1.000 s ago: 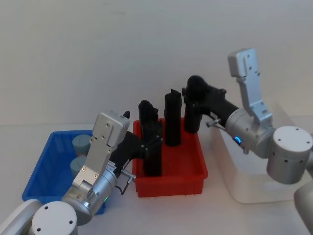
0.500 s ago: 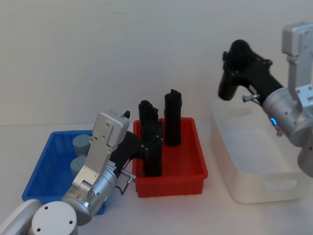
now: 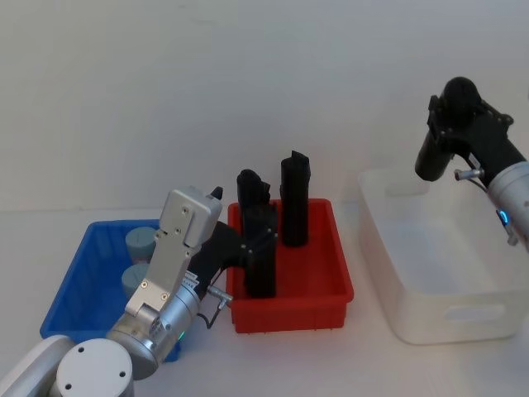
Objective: Pick the cotton swabs from the blue box and place them into the white box.
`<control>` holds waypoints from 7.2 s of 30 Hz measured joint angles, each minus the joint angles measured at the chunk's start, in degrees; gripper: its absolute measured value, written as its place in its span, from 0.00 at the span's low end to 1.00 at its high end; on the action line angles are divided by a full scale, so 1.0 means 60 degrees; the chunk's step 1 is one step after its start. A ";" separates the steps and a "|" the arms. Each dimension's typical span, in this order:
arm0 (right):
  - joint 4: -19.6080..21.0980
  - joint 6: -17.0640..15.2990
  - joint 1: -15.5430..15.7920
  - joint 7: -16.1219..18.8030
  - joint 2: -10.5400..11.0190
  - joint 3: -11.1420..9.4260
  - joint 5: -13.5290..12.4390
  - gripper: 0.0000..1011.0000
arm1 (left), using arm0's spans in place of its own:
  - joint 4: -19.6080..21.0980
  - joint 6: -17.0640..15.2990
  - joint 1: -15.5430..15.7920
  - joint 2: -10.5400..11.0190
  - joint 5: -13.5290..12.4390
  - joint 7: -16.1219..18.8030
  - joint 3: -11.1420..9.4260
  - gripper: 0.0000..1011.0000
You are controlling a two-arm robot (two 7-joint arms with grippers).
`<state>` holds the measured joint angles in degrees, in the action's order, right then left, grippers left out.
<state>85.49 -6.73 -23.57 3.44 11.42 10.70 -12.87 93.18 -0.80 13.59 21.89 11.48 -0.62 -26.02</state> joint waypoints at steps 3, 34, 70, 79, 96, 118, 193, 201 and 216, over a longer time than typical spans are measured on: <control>-0.0028 -0.0104 0.0068 -0.0023 0.0037 -0.0039 -0.0105 0.43 | 0.0000 0.0000 0.0000 0.0000 0.0000 0.0000 0.0000 0.99; -0.0199 -0.0440 0.0289 -0.0091 0.0146 -0.0173 -0.0462 0.99 | 0.0965 -0.0535 -0.0831 0.1094 0.0862 0.0542 0.0565 0.99; -0.0213 -0.0469 0.0306 -0.0091 0.0158 -0.0184 -0.0489 0.99 | 0.0307 -0.0767 -0.1652 0.2155 0.2933 -0.0022 0.1389 0.99; -0.0213 -0.0468 0.0306 -0.0091 0.0158 -0.0184 -0.0489 0.99 | -0.0583 -0.0655 -0.1168 0.1823 0.2737 -0.0628 0.1388 0.99; -0.0213 -0.0468 0.0306 -0.0091 0.0158 -0.0184 -0.0488 0.99 | -0.1550 -0.0406 -0.0825 0.1521 0.2603 -0.0952 0.1381 0.99; -0.0213 -0.0468 0.0306 -0.0092 0.0158 -0.0184 -0.0488 0.99 | -0.2406 -0.0188 -0.0455 0.1220 0.2481 -0.1318 0.1413 0.99; -0.0213 -0.0469 0.0302 -0.0090 0.0157 -0.0184 -0.0484 0.99 | -0.1826 -0.0360 -0.0086 0.1214 0.1365 -0.1300 0.1660 0.66; -0.0307 -0.0363 0.0185 0.0168 0.0146 -0.0171 -0.0333 0.99 | -0.1046 -0.0091 -0.0002 0.1278 0.1056 -0.1208 0.1776 0.66; -0.0256 -0.0108 0.0028 0.1534 0.0160 -0.0022 -0.0115 0.99 | -0.0261 0.0622 0.0805 0.0966 0.0526 -0.1707 0.1859 0.66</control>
<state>83.95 -7.38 -23.40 12.65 12.38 10.57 -13.55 91.61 2.94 18.42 27.69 14.64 -10.87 -14.87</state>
